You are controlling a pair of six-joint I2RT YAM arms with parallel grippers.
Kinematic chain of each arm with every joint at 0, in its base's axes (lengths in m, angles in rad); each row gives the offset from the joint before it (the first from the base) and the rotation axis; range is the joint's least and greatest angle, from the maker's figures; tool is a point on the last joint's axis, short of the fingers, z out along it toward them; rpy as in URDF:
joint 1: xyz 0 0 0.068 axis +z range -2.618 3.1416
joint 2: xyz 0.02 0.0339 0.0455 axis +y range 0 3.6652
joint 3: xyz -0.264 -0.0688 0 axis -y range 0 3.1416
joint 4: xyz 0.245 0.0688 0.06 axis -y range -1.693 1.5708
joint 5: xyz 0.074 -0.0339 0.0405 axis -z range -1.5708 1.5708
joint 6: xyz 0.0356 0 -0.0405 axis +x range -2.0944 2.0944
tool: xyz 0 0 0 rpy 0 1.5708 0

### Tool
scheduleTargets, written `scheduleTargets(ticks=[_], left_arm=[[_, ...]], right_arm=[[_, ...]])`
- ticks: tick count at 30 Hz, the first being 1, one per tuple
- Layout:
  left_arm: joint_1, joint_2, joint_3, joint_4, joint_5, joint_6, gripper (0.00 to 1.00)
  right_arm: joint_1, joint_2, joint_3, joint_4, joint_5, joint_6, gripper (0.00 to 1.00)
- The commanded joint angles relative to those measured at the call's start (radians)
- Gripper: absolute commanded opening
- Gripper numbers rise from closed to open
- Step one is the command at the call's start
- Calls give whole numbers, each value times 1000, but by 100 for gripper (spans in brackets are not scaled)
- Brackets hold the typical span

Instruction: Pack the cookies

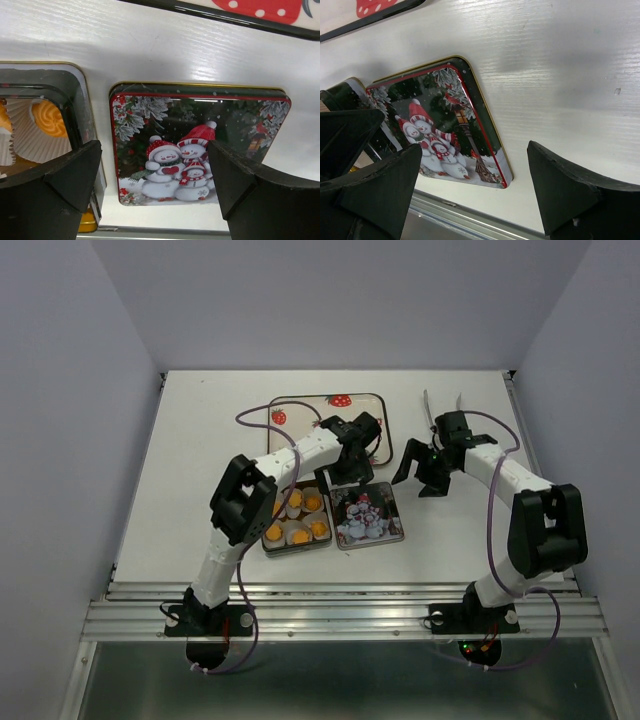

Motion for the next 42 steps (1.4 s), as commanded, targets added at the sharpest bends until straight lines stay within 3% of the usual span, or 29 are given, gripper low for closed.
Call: scheduleTargets(ticks=[1,13,20,30,36,42], left_arm=[[-6,14,-1,0,-45,-69,99],[-11,69,19,-51,-120,-169,99],[-17,-8,-165,257,-24,-114,99],[-60,-11,-177,484,55,-20,99],[-60,-31,-140,491,44,31,99],[-57,-119,-176,463,35,72,99]], right_arm=[[9,25,56,22,15,-27,92],[9,65,87,22,1,-55,93],[9,82,98,36,-11,-67,93],[9,85,27,77,-49,-61,94],[9,60,-19,79,-6,-64,94],[-69,-4,-30,83,-18,-27,94]])
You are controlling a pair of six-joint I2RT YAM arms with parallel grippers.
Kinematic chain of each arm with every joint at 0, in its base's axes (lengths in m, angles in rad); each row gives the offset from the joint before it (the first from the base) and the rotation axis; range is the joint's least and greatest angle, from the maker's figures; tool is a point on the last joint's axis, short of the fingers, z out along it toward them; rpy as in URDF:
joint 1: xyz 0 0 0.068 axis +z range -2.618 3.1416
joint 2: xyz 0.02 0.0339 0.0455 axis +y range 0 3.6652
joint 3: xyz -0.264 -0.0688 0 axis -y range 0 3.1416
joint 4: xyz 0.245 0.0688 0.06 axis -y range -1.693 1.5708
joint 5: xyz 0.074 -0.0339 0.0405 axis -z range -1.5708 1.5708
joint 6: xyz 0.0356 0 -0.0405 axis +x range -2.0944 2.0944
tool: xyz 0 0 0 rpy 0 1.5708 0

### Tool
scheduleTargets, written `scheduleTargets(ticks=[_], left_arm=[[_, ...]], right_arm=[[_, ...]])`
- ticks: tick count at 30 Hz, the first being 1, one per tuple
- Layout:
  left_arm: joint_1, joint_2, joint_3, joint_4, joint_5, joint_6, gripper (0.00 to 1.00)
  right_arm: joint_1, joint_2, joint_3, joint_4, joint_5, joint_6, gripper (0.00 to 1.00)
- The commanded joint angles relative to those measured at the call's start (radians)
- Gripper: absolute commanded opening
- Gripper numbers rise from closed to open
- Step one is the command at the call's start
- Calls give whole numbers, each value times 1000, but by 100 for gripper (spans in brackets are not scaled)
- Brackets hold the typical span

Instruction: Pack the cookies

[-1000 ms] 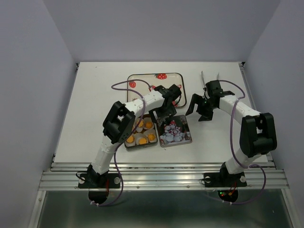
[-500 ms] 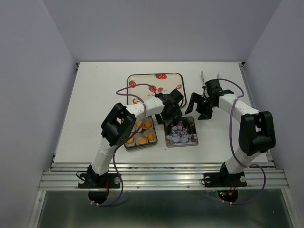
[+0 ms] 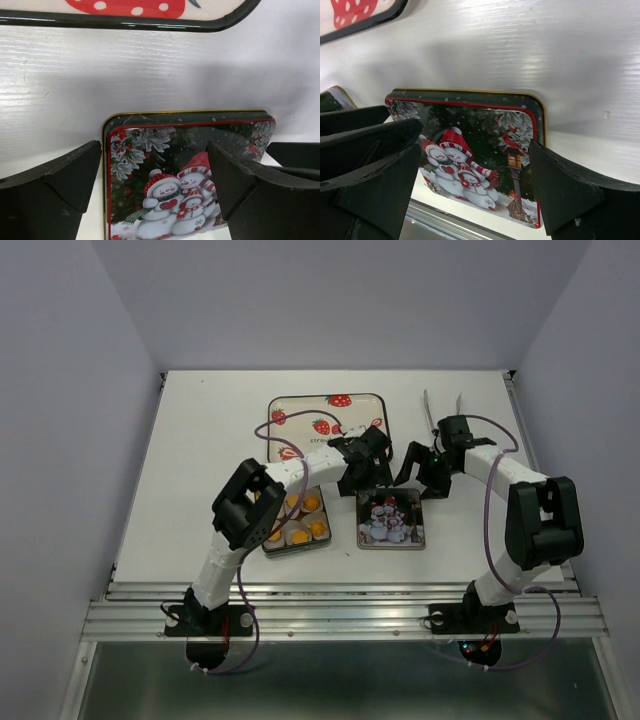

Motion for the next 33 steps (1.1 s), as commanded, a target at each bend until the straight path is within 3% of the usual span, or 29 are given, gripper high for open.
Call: scheduleTargets(ticks=[1,11,28,33], left_arm=[[4,-139,-7,7,-19,53,99],[5,-225,-169,23,21,34,99],[-42,-211,-312,161,198,3,99],[-49,-202,-358,199,224,-31,94]], right_arm=[[-45,-80,-15,24,-16,22,94],[-91,-172,-153,19,-33,24,94],[-91,-125,-288,113,-102,-5,92],[-91,-100,-302,147,-114,-8,91]])
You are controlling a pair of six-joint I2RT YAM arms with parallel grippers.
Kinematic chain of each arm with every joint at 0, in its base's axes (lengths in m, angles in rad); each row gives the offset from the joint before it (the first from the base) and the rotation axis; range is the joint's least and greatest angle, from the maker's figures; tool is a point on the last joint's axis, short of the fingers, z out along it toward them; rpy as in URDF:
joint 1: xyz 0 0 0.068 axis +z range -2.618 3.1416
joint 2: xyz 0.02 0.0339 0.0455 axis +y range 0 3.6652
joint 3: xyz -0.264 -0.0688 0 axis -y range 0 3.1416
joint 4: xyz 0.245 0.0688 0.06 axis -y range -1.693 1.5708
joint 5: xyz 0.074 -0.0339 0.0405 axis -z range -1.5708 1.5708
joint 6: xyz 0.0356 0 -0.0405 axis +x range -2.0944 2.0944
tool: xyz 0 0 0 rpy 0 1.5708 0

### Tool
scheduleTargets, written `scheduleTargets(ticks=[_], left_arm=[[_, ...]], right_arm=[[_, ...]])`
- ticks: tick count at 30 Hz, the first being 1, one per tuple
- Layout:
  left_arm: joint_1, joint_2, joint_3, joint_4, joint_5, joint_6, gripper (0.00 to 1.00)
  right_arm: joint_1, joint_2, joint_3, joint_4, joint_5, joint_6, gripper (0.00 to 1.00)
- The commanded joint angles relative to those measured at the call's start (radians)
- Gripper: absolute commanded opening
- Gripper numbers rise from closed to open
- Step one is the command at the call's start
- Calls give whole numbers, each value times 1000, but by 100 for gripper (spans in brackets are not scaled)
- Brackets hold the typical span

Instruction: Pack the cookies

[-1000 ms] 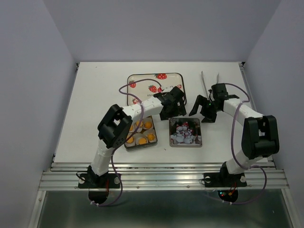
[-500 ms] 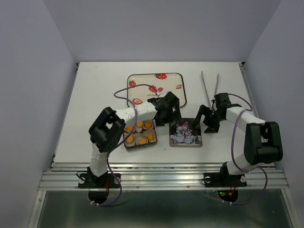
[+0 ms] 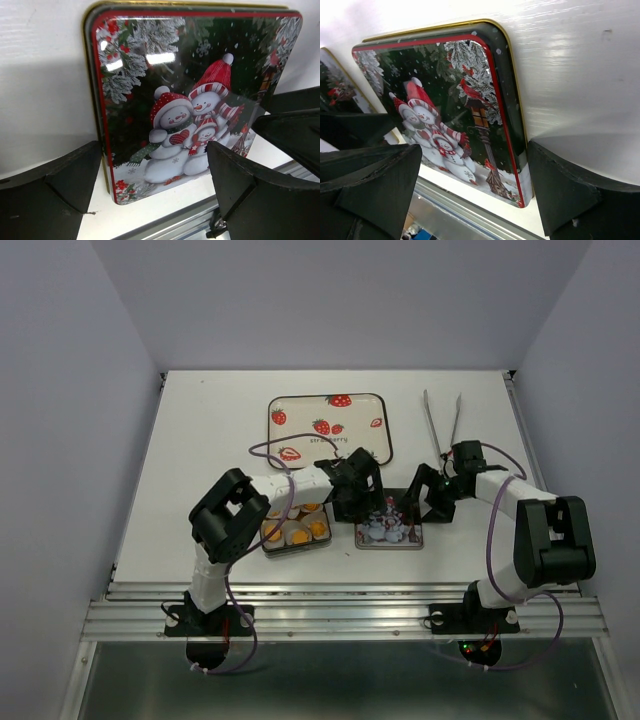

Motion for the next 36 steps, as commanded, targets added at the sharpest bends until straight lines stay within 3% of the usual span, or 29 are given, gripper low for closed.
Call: scheduleTargets(ticks=[1,8,16,36], left_arm=[[-10,-6,-39,55,49,-30,91],[-13,-15,-36,132,80,-26,72],[-13,-68,-2,161,78,-29,71],[-10,-171,96,17,5,-1,71]], right_arm=[[-3,37,-44,60,0,-11,91],[7,62,-41,111,-89,-8,86],[28,-3,40,93,-160,36,82],[28,-121,91,-38,-186,58,81]])
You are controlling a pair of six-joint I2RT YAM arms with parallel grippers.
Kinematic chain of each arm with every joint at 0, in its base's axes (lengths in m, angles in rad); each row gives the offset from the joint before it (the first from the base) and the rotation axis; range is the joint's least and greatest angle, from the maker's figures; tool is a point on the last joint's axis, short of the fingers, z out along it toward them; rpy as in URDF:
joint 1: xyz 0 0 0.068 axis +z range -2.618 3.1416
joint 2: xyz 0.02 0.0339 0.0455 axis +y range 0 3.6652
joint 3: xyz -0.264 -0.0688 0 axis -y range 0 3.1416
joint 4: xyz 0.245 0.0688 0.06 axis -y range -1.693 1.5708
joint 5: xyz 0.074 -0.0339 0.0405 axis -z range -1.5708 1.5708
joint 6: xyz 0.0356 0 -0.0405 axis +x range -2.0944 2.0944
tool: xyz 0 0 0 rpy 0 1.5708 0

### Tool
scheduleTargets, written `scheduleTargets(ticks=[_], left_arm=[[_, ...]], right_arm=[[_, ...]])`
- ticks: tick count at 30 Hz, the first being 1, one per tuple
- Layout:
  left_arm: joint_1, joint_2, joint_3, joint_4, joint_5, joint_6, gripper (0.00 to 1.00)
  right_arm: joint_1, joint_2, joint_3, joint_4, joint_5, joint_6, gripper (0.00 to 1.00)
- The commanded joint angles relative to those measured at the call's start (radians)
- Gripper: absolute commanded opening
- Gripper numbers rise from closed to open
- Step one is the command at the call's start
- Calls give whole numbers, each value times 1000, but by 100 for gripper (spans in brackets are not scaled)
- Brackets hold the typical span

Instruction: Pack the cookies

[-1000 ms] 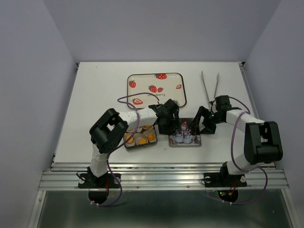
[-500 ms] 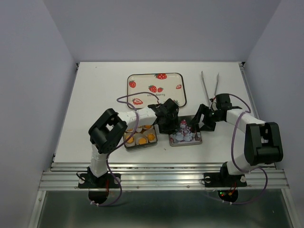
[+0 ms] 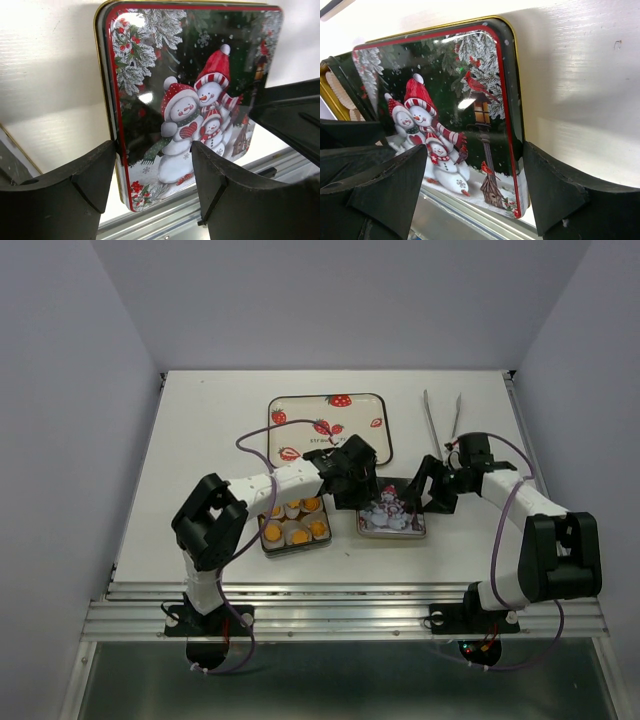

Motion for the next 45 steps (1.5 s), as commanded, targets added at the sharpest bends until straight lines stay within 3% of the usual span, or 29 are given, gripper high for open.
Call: scheduleTargets(ticks=[1,12,24,33,39,45], left_arm=[[-17,-81,86,54,28,-3,71],[-13,-127,77,2,-3,3,71],[35,-271,62,-204,-109,-18,71],[102,-406,-38,-279,-135,-44,71],[174,-569,-251,-271,-126,-121,71],[260,-644,-381,-268,-153,-52,72]], right_arm=[[32,-28,60,-6,-122,50,81],[203,28,148,83,-55,133,82],[364,137,301,155,-52,242,81],[521,247,448,230,-44,323,81],[594,321,502,236,-23,328,82],[656,376,522,247,-10,342,82]])
